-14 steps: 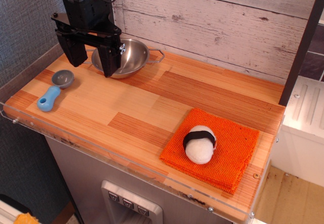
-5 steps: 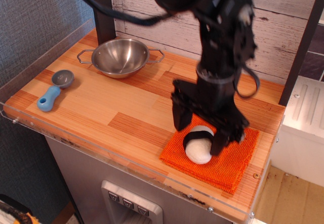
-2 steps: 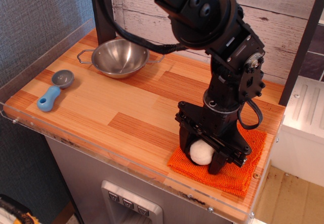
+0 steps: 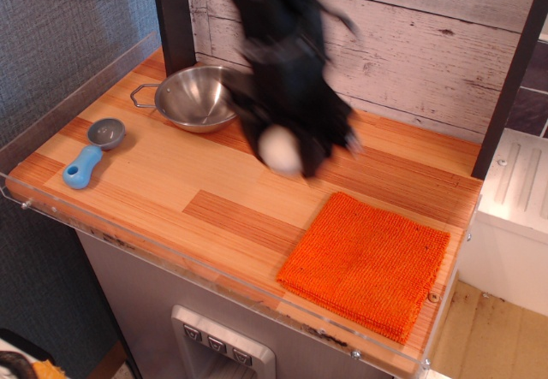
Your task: Pick up the egg and place it on the left of the orange cloth
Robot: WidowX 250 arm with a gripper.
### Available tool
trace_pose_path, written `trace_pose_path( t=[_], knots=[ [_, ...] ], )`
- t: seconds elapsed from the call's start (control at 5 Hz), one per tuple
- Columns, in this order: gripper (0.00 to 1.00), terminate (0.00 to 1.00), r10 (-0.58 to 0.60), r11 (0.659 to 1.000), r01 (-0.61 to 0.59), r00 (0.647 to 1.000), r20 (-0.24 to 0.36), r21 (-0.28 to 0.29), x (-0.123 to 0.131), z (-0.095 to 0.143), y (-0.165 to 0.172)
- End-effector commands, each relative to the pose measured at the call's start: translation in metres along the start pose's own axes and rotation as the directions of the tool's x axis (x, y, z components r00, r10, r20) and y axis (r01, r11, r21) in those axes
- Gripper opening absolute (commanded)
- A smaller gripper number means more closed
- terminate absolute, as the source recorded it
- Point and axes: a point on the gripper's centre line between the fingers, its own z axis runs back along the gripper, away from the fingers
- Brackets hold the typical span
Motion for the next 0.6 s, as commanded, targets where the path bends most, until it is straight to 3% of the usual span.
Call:
trace_pose_path(
  t=[0.0, 0.2, 0.4],
  knots=[
    [0.00, 0.00, 0.163, 0.987, -0.163, 0.986, 0.015, 0.005, -0.014, 0.033, 0.093],
    [0.00, 0.00, 0.042, 0.995, -0.032, 0.994, -0.102, 0.092, -0.022, 0.000, 0.113],
    [0.00, 0.00, -0.002, 0.996, 0.016, 0.990, -0.144, 0.092, -0.027, -0.027, 0.108]
  ],
)
